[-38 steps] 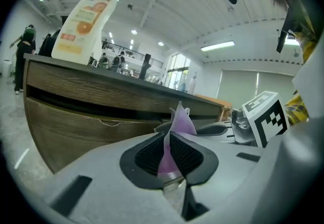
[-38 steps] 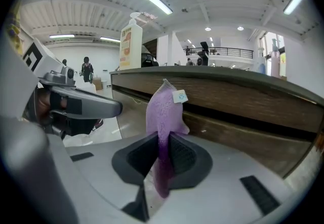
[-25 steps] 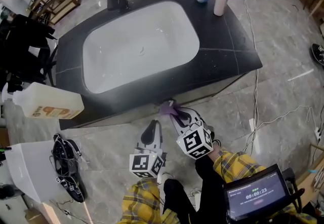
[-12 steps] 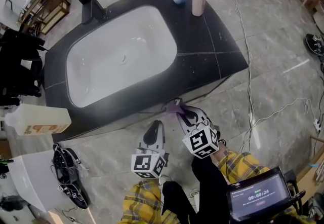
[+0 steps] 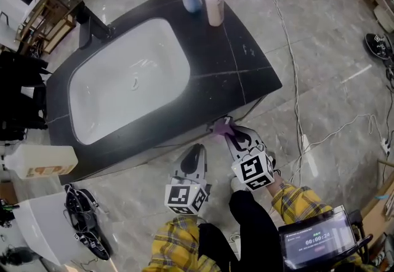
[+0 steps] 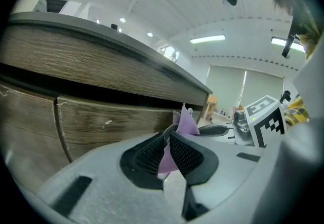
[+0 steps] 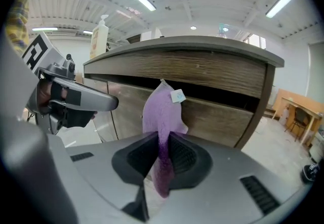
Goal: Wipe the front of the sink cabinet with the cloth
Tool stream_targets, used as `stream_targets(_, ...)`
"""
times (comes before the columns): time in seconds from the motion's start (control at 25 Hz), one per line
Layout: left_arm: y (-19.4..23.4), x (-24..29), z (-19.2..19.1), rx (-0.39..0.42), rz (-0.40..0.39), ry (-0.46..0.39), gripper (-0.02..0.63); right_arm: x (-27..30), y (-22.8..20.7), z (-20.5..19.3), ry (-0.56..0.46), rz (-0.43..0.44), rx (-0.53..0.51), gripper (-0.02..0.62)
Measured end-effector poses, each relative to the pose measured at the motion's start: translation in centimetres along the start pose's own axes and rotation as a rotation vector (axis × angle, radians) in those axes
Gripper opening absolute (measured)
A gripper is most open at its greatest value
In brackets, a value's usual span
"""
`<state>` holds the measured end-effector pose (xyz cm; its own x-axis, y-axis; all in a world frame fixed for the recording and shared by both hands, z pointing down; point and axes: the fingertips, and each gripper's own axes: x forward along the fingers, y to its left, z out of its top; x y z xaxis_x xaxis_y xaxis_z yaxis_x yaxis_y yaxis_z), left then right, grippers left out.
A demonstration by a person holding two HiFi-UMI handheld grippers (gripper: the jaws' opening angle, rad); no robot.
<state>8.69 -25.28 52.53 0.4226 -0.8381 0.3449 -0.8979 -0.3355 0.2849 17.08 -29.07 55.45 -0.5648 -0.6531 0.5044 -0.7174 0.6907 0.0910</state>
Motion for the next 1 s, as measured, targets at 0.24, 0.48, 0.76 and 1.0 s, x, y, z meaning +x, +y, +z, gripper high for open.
stream_targets(0.24, -2.4, 2.4, -0.1, 0.005, -0.035, 0.009, 0.034, -1.5, -4.2, -1.5, 0.014, -0.064, 0.023, 0.041)
stream_targets(0.48, -3.8, 3.7, -0.3, 0.011, -0.048, 0.013, 0.034, -2.9, -7.4, -3.0, 0.02, -0.124, 0.072, 0.041)
stream_targets(0.76, -5.0, 4.4, -0.9, 0.004, -0.065, 0.007, 0.034, -4.5, -9.7, -5.2, 0.045, -0.201, 0.122, 0.041)
stream_targets(1.0, -4.2, 2.5, -1.4, -0.011, -0.047, -0.006, 0.035, -5.7, -6.6, -5.1, 0.022, -0.188, 0.139, 0.041)
